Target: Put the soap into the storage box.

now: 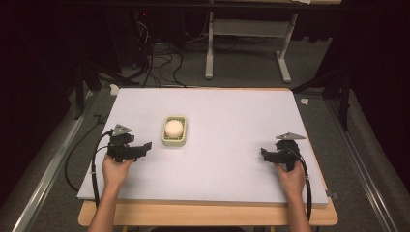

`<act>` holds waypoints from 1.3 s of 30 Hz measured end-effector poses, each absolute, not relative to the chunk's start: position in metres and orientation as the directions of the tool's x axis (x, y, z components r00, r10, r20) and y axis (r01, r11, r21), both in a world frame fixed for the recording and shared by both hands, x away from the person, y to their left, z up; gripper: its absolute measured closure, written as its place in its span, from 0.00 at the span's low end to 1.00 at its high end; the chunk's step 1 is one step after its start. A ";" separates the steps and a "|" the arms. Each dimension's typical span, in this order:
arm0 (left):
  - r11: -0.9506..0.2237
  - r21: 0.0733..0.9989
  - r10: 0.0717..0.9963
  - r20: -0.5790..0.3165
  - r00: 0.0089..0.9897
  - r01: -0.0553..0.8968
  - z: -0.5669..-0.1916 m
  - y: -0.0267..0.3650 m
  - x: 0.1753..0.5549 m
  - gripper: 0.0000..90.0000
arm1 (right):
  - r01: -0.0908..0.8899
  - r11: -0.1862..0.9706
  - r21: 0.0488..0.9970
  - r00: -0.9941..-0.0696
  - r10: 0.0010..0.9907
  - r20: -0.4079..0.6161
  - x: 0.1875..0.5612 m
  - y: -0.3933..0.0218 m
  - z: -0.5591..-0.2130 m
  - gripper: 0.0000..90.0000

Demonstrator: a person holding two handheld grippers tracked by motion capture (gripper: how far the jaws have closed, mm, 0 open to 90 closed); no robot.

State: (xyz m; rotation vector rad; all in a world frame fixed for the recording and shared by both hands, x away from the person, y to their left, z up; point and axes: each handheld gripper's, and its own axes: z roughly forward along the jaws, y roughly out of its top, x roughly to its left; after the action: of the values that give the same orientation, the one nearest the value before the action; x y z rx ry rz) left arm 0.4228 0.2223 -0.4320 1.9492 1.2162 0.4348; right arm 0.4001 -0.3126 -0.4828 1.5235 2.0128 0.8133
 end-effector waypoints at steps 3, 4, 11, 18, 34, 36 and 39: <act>-0.231 0.763 0.870 -0.115 0.479 0.604 -0.434 0.223 0.423 0.23 | 0.677 0.202 0.708 -0.261 0.965 -0.025 0.400 -0.313 -0.483 0.19; -0.229 0.763 0.871 -0.117 0.477 0.605 -0.435 0.223 0.424 0.23 | 0.677 0.202 0.708 -0.261 0.965 -0.025 0.400 -0.313 -0.483 0.19; -0.223 0.754 0.876 -0.123 0.466 0.618 -0.441 0.226 0.425 0.23 | 0.677 0.201 0.708 -0.261 0.965 -0.025 0.400 -0.313 -0.483 0.19; -0.221 0.743 0.879 -0.128 0.458 0.632 -0.448 0.227 0.426 0.23 | 0.677 0.201 0.708 -0.261 0.965 -0.025 0.400 -0.313 -0.483 0.19; -0.230 0.727 0.882 -0.124 0.454 0.647 -0.462 0.219 0.434 0.23 | 0.677 0.202 0.708 -0.261 0.965 -0.025 0.400 -0.313 -0.483 0.19; -0.231 0.725 0.882 -0.125 0.453 0.649 -0.464 0.218 0.434 0.23 | 0.676 0.202 0.708 -0.262 0.965 -0.025 0.400 -0.313 -0.483 0.19; -0.240 0.717 0.884 -0.117 0.452 0.655 -0.466 0.217 0.435 0.23 | 0.676 0.203 0.708 -0.263 0.964 -0.025 0.400 -0.312 -0.483 0.19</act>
State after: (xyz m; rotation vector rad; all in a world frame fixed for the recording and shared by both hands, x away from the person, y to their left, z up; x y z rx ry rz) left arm 0.4348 0.2173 -0.4664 1.9864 1.2850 0.4078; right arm 0.3999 -0.3124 -0.4828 1.5219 2.0142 0.8143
